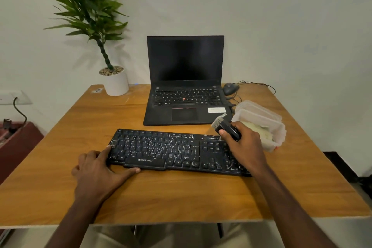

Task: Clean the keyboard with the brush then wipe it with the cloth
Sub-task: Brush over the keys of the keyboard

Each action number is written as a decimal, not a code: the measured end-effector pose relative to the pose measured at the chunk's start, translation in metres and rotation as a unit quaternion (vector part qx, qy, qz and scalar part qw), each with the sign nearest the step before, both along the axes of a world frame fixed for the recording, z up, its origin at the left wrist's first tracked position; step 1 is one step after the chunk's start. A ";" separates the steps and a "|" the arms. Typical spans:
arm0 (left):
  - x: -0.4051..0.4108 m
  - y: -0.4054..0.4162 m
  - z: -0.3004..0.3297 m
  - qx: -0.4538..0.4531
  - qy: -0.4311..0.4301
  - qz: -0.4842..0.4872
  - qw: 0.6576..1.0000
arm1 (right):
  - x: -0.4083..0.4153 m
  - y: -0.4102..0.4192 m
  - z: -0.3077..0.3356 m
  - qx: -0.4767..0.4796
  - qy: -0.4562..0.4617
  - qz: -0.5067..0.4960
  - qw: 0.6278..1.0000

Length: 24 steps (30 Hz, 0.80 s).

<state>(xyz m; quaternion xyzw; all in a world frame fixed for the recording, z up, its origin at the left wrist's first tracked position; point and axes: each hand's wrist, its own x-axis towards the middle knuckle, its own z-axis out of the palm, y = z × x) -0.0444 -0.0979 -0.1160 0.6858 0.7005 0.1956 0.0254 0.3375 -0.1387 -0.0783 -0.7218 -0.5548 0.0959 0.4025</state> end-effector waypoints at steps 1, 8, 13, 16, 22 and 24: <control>0.001 -0.001 0.001 -0.002 0.004 0.005 1.000 | 0.000 0.001 0.002 -0.001 -0.004 0.002 1.000; 0.001 -0.002 0.003 0.001 -0.016 0.000 1.000 | -0.034 0.011 0.013 -0.038 0.028 0.103 0.994; -0.002 -0.003 0.003 -0.008 -0.048 -0.008 0.999 | -0.068 0.021 0.020 -0.028 0.256 0.119 0.959; -0.006 0.001 0.000 -0.018 -0.066 -0.022 0.997 | -0.078 0.040 0.023 -0.027 0.223 0.144 0.964; -0.010 0.011 -0.001 -0.038 -0.136 -0.062 0.988 | -0.109 0.069 0.038 -0.059 0.094 0.226 0.968; -0.011 0.017 0.000 -0.033 -0.155 -0.064 0.985 | -0.119 0.074 0.041 -0.067 0.087 0.239 0.965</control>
